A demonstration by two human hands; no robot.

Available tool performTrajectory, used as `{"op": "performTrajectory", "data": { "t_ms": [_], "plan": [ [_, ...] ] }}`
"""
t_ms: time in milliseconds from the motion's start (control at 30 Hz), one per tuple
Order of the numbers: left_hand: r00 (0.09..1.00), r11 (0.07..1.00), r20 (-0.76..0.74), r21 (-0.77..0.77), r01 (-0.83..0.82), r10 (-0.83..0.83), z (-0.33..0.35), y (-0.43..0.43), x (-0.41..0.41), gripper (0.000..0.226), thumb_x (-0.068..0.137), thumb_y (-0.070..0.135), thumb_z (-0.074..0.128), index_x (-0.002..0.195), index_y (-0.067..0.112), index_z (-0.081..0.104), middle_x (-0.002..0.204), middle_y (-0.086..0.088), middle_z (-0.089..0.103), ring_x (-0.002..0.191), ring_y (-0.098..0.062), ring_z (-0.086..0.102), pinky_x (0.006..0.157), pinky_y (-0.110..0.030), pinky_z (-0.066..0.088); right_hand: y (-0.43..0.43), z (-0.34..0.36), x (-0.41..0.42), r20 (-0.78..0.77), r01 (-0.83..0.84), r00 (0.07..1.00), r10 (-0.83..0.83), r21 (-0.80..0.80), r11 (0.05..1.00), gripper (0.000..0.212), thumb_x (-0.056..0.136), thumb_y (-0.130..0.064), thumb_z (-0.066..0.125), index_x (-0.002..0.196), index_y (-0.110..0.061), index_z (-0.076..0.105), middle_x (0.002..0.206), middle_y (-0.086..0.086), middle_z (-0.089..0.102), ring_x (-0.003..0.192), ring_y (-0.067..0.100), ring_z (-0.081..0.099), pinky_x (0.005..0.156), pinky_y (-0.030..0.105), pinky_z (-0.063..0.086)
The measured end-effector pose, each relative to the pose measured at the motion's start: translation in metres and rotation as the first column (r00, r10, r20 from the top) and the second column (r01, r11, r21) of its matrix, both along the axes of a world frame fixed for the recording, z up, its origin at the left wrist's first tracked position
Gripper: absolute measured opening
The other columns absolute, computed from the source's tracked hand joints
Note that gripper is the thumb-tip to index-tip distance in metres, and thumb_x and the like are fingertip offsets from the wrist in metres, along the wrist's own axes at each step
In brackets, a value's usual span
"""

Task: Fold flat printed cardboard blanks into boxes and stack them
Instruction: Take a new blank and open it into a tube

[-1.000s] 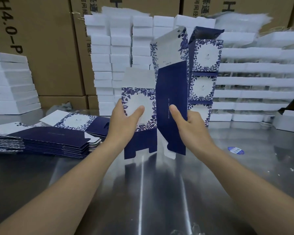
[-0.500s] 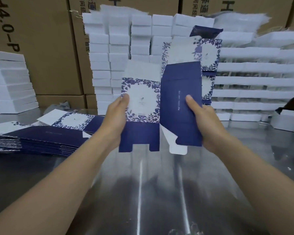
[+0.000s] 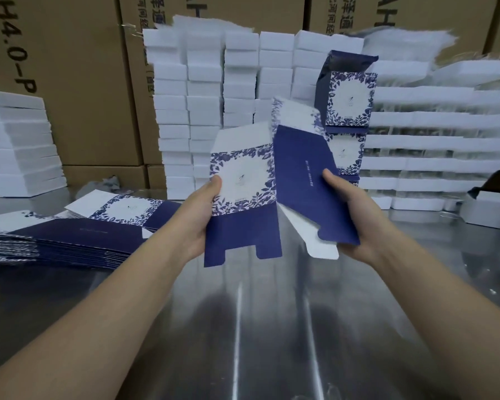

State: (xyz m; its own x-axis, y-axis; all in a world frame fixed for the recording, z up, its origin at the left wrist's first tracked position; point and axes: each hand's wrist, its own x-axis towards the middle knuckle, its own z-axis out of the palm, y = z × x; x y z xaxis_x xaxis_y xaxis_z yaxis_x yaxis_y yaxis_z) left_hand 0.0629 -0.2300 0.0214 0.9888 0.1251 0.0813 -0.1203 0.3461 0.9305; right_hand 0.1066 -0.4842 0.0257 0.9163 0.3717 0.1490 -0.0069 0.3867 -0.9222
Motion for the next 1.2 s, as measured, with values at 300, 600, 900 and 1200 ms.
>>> {"op": "performTrajectory", "data": {
  "t_ms": [300,600,900,1200],
  "plan": [
    [0.978,0.976,-0.021,0.078,-0.203,0.205,-0.007,0.005,0.005,0.04,0.108,0.056,0.047,0.115,0.028,0.075,0.105,0.006,0.082,0.092,-0.015,0.08,0.074,-0.032,0.059,0.011,-0.006,0.0,-0.062,0.3,0.952,-0.298,0.013,0.954,0.031,0.104,-0.043,0.062,0.12,-0.019,0.074,0.106,-0.005,0.082,0.085,0.012,0.079,0.064,0.028,0.061],
    [0.935,0.88,-0.021,0.331,0.34,-0.353,-0.026,-0.02,0.003,0.059,0.091,0.002,0.06,0.144,0.028,0.061,0.141,0.004,0.07,0.127,-0.019,0.069,0.106,-0.045,0.052,0.038,-0.01,-0.017,0.032,0.035,0.999,-0.034,-0.01,0.999,0.025,0.106,-0.041,0.058,0.121,-0.026,0.071,0.126,-0.001,0.077,0.104,0.009,0.073,0.082,0.025,0.05],
    [0.979,0.993,0.19,0.101,0.057,-0.075,-0.017,-0.056,-0.006,0.041,0.104,0.044,0.063,0.135,0.019,0.071,0.122,-0.004,0.079,0.112,-0.021,0.074,0.095,-0.04,0.06,0.063,-0.022,-0.03,0.084,0.091,0.992,-0.091,-0.001,0.996,0.02,0.097,-0.042,0.073,0.085,-0.029,0.081,0.093,-0.001,0.076,0.084,0.011,0.073,0.07,0.025,0.054],
    [0.977,0.987,0.142,0.024,0.156,-0.158,-0.008,-0.041,-0.009,0.028,0.101,0.036,0.064,0.12,0.018,0.076,0.12,-0.011,0.077,0.121,-0.026,0.071,0.116,-0.051,0.048,0.059,-0.017,-0.028,0.15,0.102,0.985,-0.083,-0.12,0.987,0.045,0.097,-0.045,0.071,0.061,-0.019,0.06,0.057,-0.001,0.038,0.049,0.01,0.037,0.044,0.018,0.03]
  ]
}}
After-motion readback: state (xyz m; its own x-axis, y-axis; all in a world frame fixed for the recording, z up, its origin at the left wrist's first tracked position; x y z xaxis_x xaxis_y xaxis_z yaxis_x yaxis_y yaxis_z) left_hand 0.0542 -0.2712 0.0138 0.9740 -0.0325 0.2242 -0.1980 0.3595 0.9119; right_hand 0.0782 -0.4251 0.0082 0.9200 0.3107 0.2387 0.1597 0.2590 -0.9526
